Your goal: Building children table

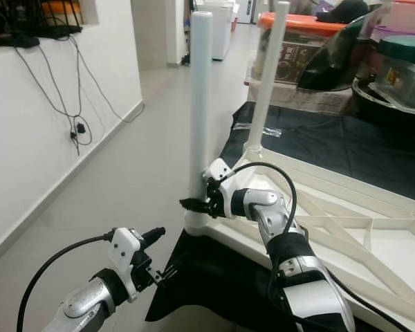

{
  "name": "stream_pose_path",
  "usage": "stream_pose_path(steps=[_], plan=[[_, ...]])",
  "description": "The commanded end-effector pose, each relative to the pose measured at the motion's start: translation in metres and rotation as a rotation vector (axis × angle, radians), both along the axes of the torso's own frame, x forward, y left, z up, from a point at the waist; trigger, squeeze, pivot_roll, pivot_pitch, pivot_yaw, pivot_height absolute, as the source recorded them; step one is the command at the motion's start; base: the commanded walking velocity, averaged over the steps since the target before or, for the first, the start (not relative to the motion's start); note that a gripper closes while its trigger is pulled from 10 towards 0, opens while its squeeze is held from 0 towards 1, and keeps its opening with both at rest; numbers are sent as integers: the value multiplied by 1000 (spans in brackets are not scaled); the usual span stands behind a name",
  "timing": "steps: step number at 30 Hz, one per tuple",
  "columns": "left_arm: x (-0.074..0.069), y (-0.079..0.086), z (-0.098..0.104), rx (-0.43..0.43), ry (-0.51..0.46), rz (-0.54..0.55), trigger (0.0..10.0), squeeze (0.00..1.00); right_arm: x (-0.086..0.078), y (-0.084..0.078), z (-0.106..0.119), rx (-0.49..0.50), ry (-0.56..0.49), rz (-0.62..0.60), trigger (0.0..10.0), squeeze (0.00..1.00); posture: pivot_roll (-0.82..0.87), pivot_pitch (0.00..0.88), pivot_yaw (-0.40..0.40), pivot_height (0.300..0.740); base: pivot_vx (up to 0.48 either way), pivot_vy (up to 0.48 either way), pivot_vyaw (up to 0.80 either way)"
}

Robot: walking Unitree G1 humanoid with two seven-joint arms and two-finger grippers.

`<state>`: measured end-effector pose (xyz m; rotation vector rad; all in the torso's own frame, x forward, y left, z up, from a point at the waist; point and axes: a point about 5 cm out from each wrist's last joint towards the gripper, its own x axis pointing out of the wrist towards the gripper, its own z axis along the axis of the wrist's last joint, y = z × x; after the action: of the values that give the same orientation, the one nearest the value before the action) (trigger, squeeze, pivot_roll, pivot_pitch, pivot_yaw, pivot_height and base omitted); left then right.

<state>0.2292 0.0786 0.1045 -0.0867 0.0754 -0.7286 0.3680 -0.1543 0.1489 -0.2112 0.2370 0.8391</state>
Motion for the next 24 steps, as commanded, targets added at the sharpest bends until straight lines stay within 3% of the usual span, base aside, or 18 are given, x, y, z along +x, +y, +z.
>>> stream_pose_path(steps=[1, 2, 3, 5, 6, 7, 8, 10, 11, 15, 16, 17, 18, 19, 20, 21, 23, 24], plan=[[-1, 0, -2, -3, 12, -11, 10000, 0, 5, -38, -20, -18, 18, -566, 0, 0, 68, 0, -29, 740, 0, 0, 0], [-1, 0, -2, -3, 12, -11, 10000, 0, 5, -38, -20, -18, 18, -566, 0, 0, 68, 0, -29, 740, 0, 0, 0], [-1, 0, -2, -4, 14, -16, 10000, 0, 0, -54, -28, 7, 16, -853, 0, 0, 65, 0, -28, 740, 0, 0, 0], [-1, 0, -2, -4, 14, -16, 10000, 0, 0, -54, -28, 7, 16, -853, 0, 0, 65, 0, -28, 740, 0, 0, 0], [-1, 1, -2, -3, 16, -19, 10000, 0, -13, -62, -36, 41, 18, -1103, 0, 0, 67, 0, -27, 740, 0, 0, 0], [-1, 1, -2, -2, 16, -21, 10000, 0, -26, -65, -41, 65, 20, -1256, 0, 0, 67, 0, -29, 740, 0, 0, 0], [-1, 1, -2, -1, 16, -21, 10000, 0, -33, -65, -44, 77, 20, -1331, 0, 0, 67, 0, -29, 740, 0, 0, 0], [-1, 1, -2, -1, 16, -21, 10000, 0, -33, -65, -44, 77, 20, -1331, 0, 0, 67, 0, -29, 740, 0, 0, 0], [-1, 1, -3, 0, 15, -18, 10000, 0, -43, -51, -44, 121, 16, -1409, 0, 0, 70, 0, -31, 740, 0, 0, 0], [-1, 1, -3, 1, 14, -17, 10000, 0, -45, -33, -40, 168, 25, -1438, 0, 0, 71, 0, -34, 740, 0, 0, 0], [-1, 1, -3, 0, 14, -17, 10000, 0, -41, -23, -38, 222, 31, -1410, 2196, 0, 71, 0, -34, 740, 0, 0, 0], [-1, 1, -3, 0, 14, -17, 10000, 0, -38, -13, -33, 276, 45, -1397, 2196, 0, 71, 0, -34, 740, 0, 0, 0], [-1, 1, -3, 0, 14, -17, 10000, 0, -38, -13, -33, 276, 45, -1397, 2196, 0, 71, 0, -34, 740, 0, 0, 0], [-1, 1, -3, -1, 15, -17, 10000, 0, -36, -7, -31, 280, 25, -1348, 10000, 1000, 71, 0, -34, 740, 0, 0, 0], [-1, 1, -2, -2, 15, -17, 10000, 0, -32, 3, -21, 317, -57, -1231, 10000, 1000, 72, 0, -37, 740, 0, 0, 0], [-1, 1, -2, -2, 15, -17, 10000, 0, -32, 3, -21, 317, -57, -1231, 10000, 1000, 72, 0, -37, 740, 0, 0, 0], [-1, 0, -2, -4, 15, -17, 10000, 0, -29, 14, -9, 335, -169, -1079, 10000, 1000, 69, 0, -39, 740, 0, 0, 0], [-1, 0, -2, -4, 15, -16, 10000, 0, -28, 16, -7, 343, -196, -1029, 10000, 0, 72, 0, -40, 740, 0, 0, 0]])
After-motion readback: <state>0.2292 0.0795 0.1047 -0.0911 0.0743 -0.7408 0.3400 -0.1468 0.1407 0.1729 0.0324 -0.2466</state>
